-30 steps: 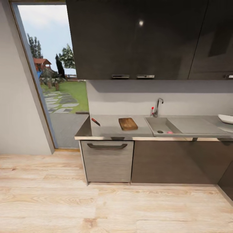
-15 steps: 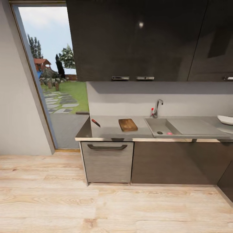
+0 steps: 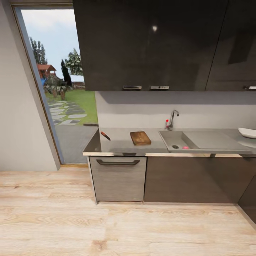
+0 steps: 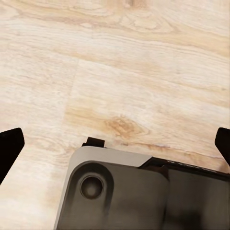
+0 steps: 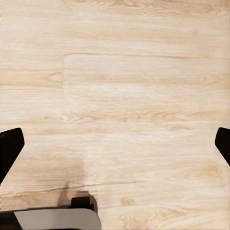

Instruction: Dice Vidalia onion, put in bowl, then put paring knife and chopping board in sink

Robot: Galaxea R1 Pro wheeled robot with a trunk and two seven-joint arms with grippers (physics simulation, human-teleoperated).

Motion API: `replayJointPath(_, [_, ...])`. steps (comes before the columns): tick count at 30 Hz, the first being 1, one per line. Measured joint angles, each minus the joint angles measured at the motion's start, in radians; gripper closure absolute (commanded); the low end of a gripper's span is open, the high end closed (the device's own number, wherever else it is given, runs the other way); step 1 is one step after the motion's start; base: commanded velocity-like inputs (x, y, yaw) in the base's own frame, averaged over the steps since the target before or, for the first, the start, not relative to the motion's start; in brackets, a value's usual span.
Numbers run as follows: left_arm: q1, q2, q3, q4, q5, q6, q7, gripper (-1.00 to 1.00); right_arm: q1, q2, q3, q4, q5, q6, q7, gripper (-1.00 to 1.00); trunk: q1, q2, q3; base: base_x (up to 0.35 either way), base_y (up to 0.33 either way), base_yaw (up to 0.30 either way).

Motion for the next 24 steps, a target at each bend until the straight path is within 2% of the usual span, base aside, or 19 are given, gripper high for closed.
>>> replayJointPath(24, [0.000, 0.001, 0.000, 0.001, 0.000, 0.000, 0.000, -1.00, 0.000, 0.000, 0.001, 0.000, 0.003, 0.000, 0.002, -1.00, -0.092, 0.168, 0.075, 0.000, 0.000, 0.000])
